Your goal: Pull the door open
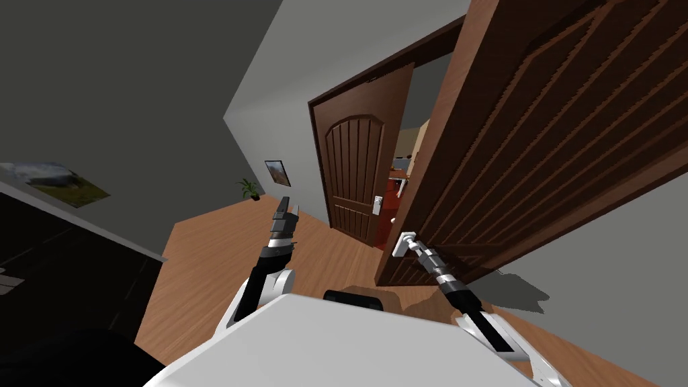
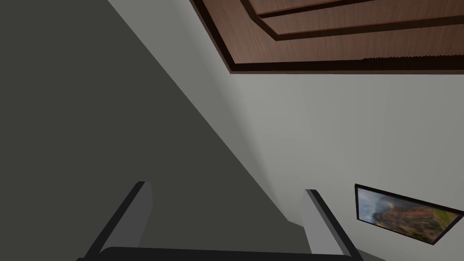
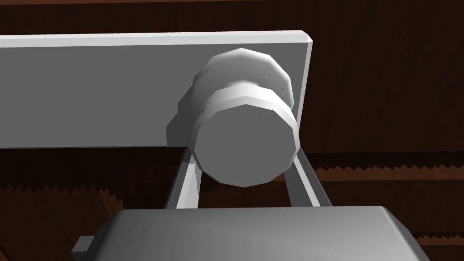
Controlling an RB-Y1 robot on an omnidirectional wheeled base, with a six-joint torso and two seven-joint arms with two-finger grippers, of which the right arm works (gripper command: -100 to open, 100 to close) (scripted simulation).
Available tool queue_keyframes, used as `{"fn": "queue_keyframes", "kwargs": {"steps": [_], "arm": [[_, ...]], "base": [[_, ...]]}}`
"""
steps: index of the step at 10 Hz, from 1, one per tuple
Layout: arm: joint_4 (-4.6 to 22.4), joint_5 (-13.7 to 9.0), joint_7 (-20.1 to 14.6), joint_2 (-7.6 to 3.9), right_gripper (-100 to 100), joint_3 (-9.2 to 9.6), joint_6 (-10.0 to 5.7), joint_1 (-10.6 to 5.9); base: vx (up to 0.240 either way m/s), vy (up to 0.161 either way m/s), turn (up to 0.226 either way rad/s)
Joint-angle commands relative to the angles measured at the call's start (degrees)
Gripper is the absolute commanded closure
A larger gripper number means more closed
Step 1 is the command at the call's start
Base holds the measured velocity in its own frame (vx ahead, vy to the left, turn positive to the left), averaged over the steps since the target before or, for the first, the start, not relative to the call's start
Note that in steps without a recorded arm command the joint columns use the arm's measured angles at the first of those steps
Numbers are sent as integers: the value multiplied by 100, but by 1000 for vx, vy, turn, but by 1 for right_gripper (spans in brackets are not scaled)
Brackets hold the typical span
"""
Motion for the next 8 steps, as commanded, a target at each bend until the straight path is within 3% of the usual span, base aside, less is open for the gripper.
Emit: {"fn": "queue_keyframes", "kwargs": {"steps": [1,2,8], "arm": [[0,0,0,0,100,0,0,0],[28,44,-105,-85,100,22,-205,107],[84,137,-335,-294,100,43,-705,312]], "base": [[-101,-59,16],[-174,-34,122],[-174,-96,115]]}}
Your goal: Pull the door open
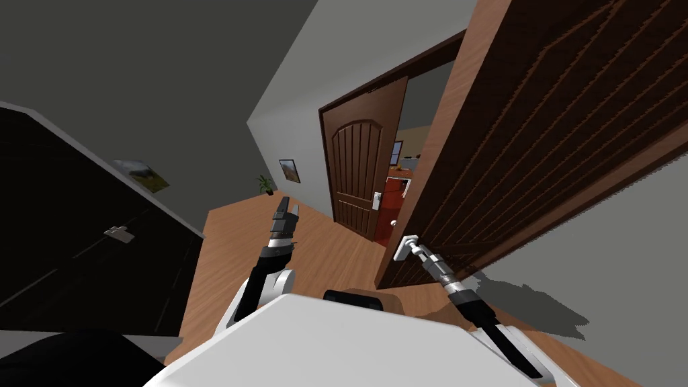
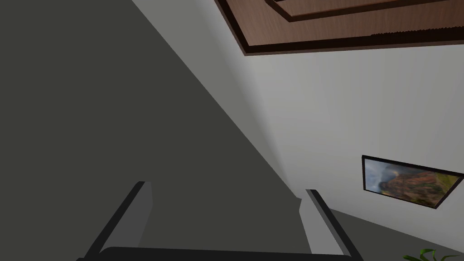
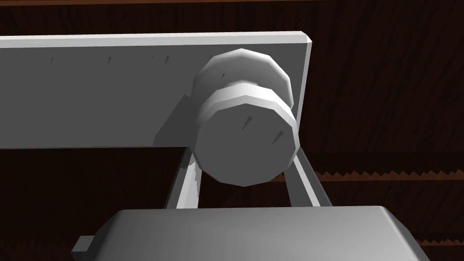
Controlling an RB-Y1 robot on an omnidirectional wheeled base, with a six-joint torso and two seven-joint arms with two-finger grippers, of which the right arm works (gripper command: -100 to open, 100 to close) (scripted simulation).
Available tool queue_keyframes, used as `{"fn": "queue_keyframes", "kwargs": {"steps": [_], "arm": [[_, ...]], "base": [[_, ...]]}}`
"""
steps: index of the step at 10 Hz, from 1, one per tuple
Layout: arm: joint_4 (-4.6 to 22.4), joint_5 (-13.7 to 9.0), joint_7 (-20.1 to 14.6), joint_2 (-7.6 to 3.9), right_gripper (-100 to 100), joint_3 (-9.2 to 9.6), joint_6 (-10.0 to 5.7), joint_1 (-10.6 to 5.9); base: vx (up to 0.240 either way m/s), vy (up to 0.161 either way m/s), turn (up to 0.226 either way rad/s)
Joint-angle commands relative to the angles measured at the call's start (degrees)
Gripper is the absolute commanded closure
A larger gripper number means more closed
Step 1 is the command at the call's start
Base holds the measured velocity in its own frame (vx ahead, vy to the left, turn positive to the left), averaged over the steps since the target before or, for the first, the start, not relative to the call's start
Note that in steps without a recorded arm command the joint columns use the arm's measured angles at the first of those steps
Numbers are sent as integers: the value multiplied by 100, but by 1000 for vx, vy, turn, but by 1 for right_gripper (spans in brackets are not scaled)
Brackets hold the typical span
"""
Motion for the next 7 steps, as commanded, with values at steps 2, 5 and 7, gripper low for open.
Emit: {"fn": "queue_keyframes", "kwargs": {"steps": [2,5,7], "arm": [[5,51,-124,-86,100,51,-267,130],[92,73,-177,-161,100,-13,-390,142],[163,116,-246,-218,100,-16,-581,174]], "base": [[-176,-83,108],[-145,-66,105],[-207,-124,146]]}}
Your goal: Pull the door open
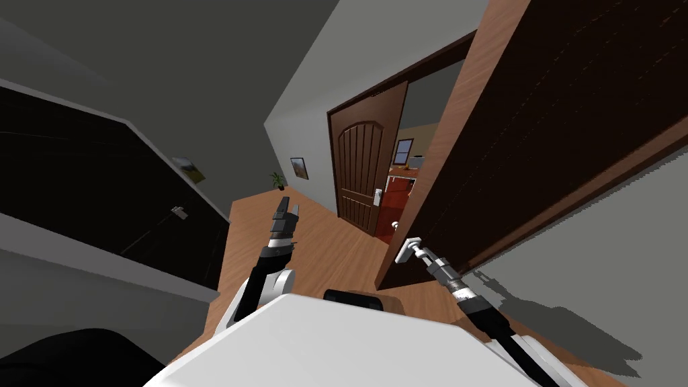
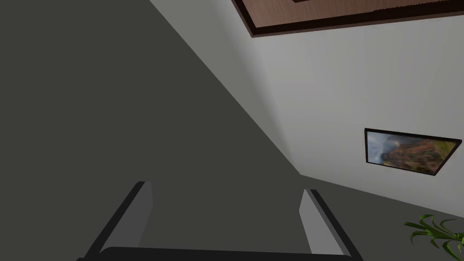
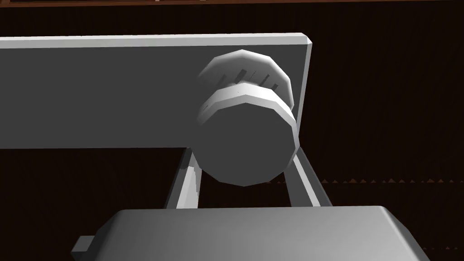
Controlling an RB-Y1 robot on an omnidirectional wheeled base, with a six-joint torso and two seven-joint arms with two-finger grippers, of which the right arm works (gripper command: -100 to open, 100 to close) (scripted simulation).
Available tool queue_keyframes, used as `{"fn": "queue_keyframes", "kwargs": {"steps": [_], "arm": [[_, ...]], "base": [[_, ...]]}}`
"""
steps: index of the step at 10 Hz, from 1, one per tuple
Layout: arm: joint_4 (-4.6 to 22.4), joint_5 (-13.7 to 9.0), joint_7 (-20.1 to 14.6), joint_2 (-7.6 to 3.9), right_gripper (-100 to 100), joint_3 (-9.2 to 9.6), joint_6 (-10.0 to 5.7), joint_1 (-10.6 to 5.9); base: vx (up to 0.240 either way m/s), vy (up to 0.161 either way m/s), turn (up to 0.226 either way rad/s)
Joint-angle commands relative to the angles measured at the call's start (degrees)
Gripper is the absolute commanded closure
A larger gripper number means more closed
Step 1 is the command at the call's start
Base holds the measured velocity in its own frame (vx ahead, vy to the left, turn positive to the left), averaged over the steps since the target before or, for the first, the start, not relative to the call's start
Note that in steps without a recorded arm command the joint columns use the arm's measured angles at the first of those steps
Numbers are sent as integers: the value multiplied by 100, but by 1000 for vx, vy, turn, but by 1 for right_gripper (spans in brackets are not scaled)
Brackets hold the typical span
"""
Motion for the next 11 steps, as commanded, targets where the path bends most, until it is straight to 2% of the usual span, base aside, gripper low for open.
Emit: {"fn": "queue_keyframes", "kwargs": {"steps": [1,5,6,11], "arm": [[51,56,-56,-23,100,49,-189,57],[160,122,-163,-113,100,44,-484,107],[141,93,-149,-134,100,-11,-383,98],[349,131,-226,-243,100,52,-688,40]], "base": [[-201,-124,177],[-177,-100,100],[-77,-51,17],[-202,-106,156]]}}
